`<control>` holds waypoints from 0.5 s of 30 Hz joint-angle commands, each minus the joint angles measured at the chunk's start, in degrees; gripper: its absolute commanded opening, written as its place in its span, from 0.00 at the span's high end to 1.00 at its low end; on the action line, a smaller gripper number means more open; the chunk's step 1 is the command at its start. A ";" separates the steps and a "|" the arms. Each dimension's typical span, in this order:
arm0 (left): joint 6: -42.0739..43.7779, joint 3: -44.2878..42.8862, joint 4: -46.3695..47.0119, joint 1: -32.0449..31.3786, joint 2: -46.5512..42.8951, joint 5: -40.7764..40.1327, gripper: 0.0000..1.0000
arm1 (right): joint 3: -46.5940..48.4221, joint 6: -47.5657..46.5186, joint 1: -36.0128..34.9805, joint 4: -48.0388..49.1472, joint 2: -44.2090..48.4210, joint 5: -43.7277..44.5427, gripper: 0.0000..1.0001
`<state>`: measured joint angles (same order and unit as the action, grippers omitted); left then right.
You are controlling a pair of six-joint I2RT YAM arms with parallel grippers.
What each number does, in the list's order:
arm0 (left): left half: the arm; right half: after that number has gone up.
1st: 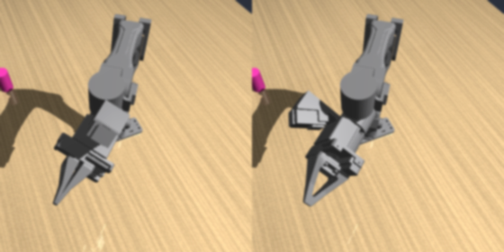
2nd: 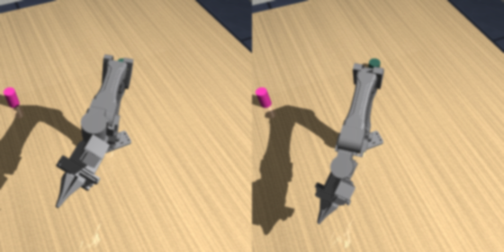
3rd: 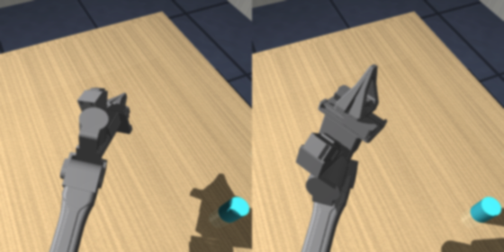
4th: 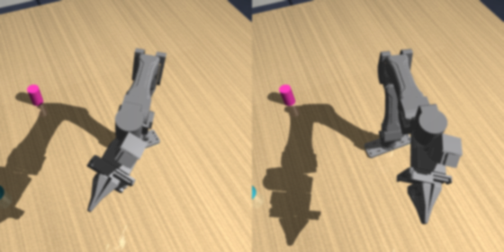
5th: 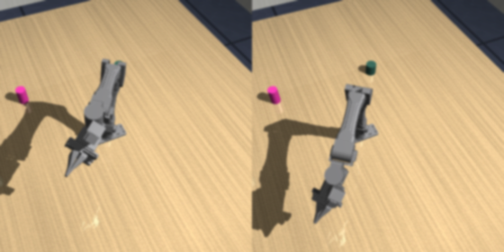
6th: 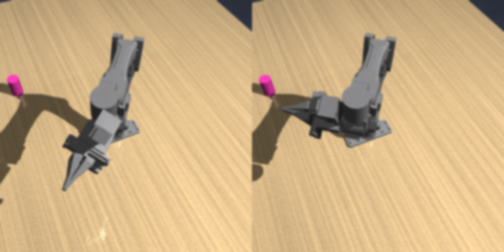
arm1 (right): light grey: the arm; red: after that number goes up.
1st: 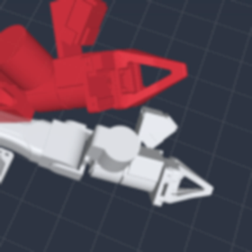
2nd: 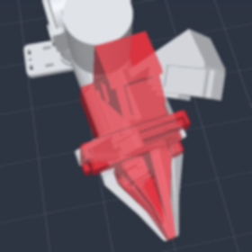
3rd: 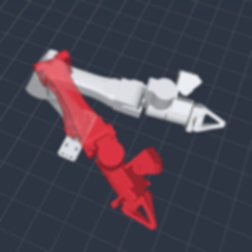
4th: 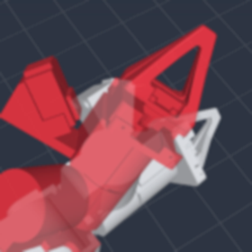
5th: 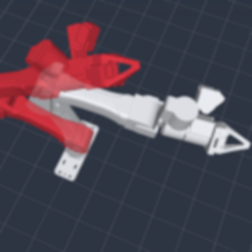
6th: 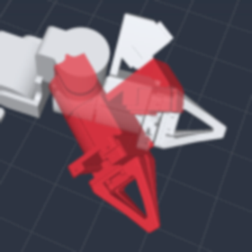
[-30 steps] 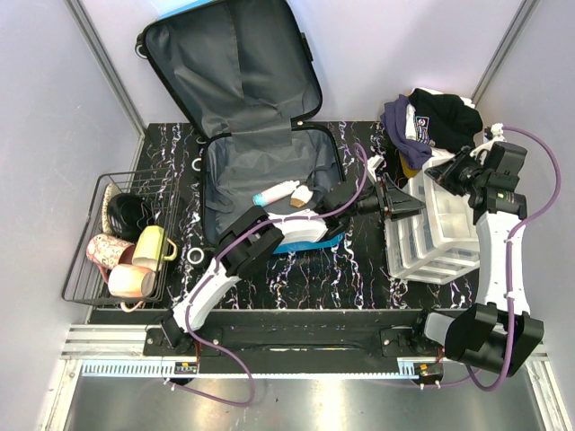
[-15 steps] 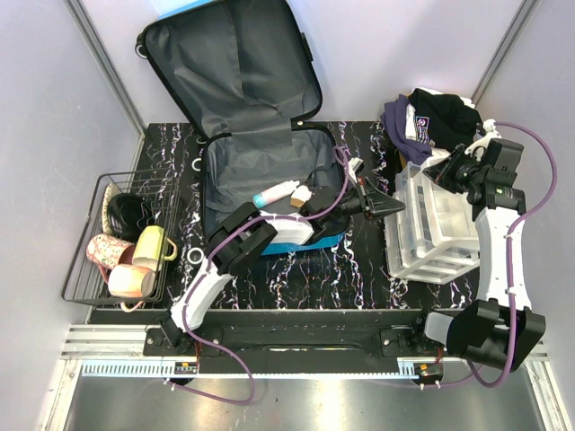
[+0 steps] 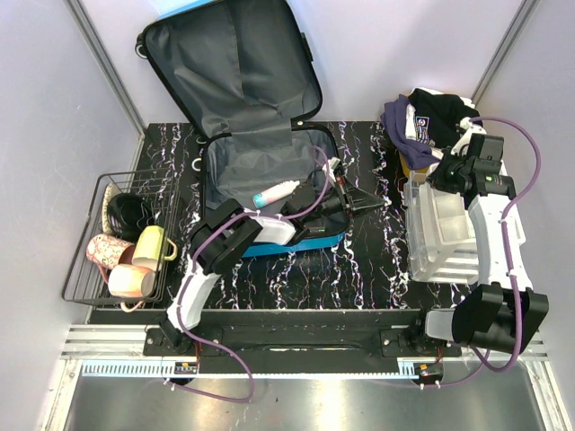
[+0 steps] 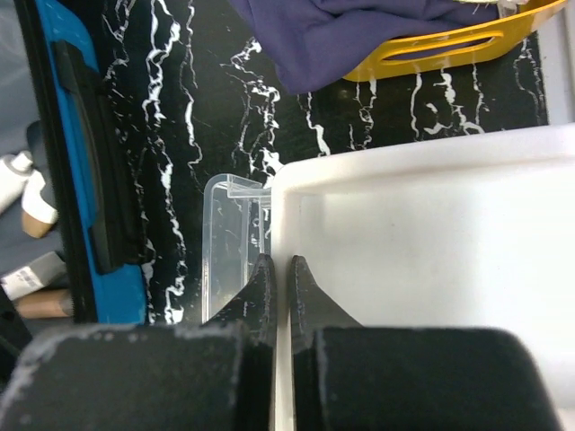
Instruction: Open, take out, and arrange the luggage
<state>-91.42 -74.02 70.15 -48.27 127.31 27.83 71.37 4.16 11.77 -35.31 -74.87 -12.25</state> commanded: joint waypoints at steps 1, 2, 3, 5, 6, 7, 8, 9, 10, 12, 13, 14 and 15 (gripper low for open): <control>7.64 1.07 -3.06 1.33 -8.47 1.60 0.66 | 1.40 -6.00 -0.87 -4.94 -0.36 6.71 1.00; 10.09 0.98 -6.66 2.21 -11.35 3.35 0.60 | 1.40 -7.14 -0.87 -5.55 -0.36 6.80 1.00; 16.38 0.81 -10.61 2.56 -12.86 4.15 0.56 | 1.57 -7.33 -0.87 -5.99 -0.36 6.71 1.00; 24.40 0.28 -24.66 3.88 -17.93 5.55 0.43 | 2.36 -7.42 -0.87 -7.05 -0.28 5.66 0.93; 33.84 -0.50 -35.76 4.41 -19.54 5.56 0.39 | 2.54 -7.42 -0.87 -7.14 -0.01 5.22 0.79; 39.33 -1.21 -42.05 5.46 -21.29 5.39 0.35 | 3.15 -7.42 -0.87 -7.32 0.42 4.70 0.72; 44.87 -2.00 -48.03 6.16 -22.79 4.69 0.32 | 3.51 -7.59 -0.96 -7.58 0.78 4.69 0.66; 55.89 -3.14 -58.88 6.78 -25.50 3.90 0.30 | 3.86 -7.85 -0.96 -7.84 0.87 4.69 0.56; 61.48 -3.85 -64.38 8.27 -26.83 3.20 0.24 | 4.90 -8.12 -0.96 -8.11 1.56 5.65 0.50; 77.69 -5.77 -79.20 9.94 -30.25 -0.84 0.02 | 5.79 -9.52 -0.96 -8.81 2.36 6.62 0.39; 83.10 -5.70 -82.68 11.69 -31.32 -1.64 0.01 | 6.75 -10.22 -0.96 -9.07 3.32 7.15 0.29; 88.38 -5.61 -86.02 12.67 -32.20 -3.04 0.01 | 7.02 -11.62 -0.96 -9.34 3.94 7.41 0.23; 97.13 -4.91 -91.19 13.63 -33.69 -4.01 0.01 | 7.20 -12.24 -0.96 -9.43 4.64 7.50 0.18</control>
<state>-31.38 -77.69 7.84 -38.22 98.98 29.17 75.09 -3.97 10.76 -42.06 -74.50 -7.70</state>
